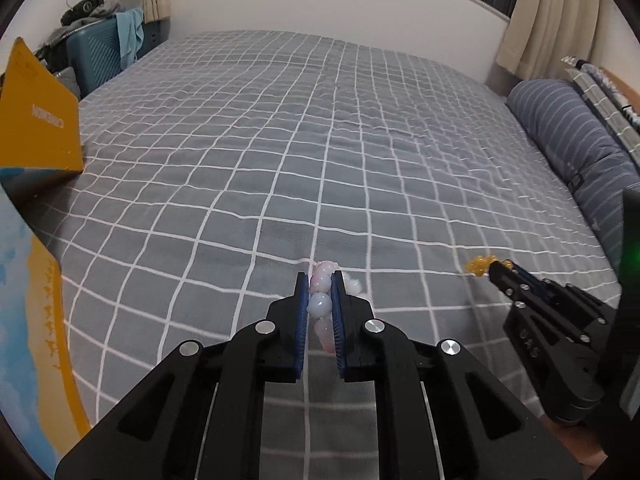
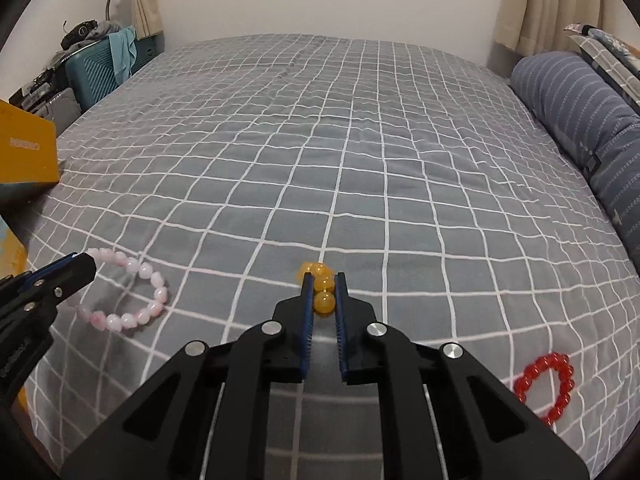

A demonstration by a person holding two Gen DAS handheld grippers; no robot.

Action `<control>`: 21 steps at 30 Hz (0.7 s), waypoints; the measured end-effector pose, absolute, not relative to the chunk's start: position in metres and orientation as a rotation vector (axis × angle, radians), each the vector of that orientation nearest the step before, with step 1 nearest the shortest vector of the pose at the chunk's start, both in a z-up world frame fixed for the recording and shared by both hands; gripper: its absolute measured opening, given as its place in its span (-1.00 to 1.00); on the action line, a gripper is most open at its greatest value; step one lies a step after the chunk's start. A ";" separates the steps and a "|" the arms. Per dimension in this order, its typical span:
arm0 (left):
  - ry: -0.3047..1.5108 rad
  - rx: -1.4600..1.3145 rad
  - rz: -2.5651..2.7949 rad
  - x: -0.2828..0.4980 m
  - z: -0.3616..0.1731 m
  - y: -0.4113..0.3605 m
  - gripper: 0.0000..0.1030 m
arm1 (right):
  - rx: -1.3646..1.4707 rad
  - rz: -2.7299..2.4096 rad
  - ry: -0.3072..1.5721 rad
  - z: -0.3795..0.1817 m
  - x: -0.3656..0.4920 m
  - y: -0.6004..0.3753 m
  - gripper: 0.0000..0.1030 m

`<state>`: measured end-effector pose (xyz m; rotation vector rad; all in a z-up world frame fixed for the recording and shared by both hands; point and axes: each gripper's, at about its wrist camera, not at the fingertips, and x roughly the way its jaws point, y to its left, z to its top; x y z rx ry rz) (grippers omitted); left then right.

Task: Organize jewelry
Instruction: 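Grasp the pink-white bead bracelet with the left tool while the right tool grasps the amber bead bracelet, then lift both bracelets and carry them into the white box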

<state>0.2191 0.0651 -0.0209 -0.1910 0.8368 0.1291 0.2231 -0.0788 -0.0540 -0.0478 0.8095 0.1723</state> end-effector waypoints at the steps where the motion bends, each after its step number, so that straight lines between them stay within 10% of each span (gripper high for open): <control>1: 0.834 -0.192 0.123 0.214 -0.016 0.065 -0.79 | -0.047 0.172 0.812 -0.052 0.221 -0.079 -0.82; 21: 0.837 -0.179 0.071 0.148 0.033 0.075 -0.79 | 0.020 0.185 0.821 0.013 0.143 -0.077 -0.82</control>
